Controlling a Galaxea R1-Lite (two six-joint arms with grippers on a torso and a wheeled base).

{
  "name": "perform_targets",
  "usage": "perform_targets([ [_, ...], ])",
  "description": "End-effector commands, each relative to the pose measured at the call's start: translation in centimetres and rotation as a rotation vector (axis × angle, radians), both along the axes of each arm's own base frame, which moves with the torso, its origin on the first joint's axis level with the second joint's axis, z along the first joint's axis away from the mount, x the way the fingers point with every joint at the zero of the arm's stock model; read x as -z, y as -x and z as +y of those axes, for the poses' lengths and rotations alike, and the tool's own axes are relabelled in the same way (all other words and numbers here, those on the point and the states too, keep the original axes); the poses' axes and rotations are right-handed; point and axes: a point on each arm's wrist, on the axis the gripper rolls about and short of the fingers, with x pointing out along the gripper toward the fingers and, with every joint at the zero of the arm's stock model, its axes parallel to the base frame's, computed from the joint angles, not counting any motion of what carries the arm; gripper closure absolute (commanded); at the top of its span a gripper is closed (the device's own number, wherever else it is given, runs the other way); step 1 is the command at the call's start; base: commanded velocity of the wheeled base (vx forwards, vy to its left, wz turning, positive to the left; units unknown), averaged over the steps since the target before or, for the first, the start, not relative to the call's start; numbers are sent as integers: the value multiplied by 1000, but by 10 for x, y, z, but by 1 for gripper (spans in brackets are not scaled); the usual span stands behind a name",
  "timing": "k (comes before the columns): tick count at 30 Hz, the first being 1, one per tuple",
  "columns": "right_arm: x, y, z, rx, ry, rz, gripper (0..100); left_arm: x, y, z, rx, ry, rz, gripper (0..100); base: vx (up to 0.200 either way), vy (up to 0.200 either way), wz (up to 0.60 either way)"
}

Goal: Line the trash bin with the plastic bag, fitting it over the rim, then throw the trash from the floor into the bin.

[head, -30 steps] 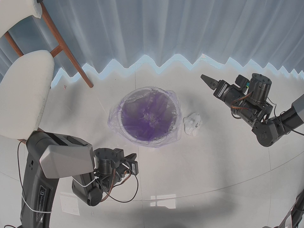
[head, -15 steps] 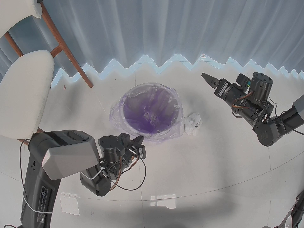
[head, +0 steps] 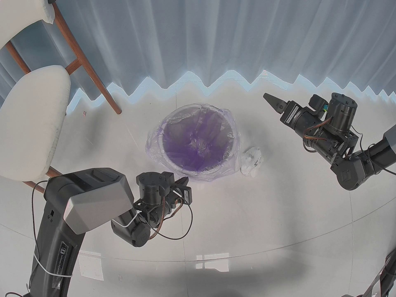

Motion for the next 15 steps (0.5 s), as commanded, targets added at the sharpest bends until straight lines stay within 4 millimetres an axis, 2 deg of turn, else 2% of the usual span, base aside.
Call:
perform_targets([
  [1, -1, 1, 0, -1, -1, -3, 0, 0, -7, 0, -9, -6, 14, 100, 0, 0, 0],
  [15, -2, 1, 0, -1, -1, -6, 0, 12, -37, 1, -44, -39, 115, 100, 0, 0, 0],
])
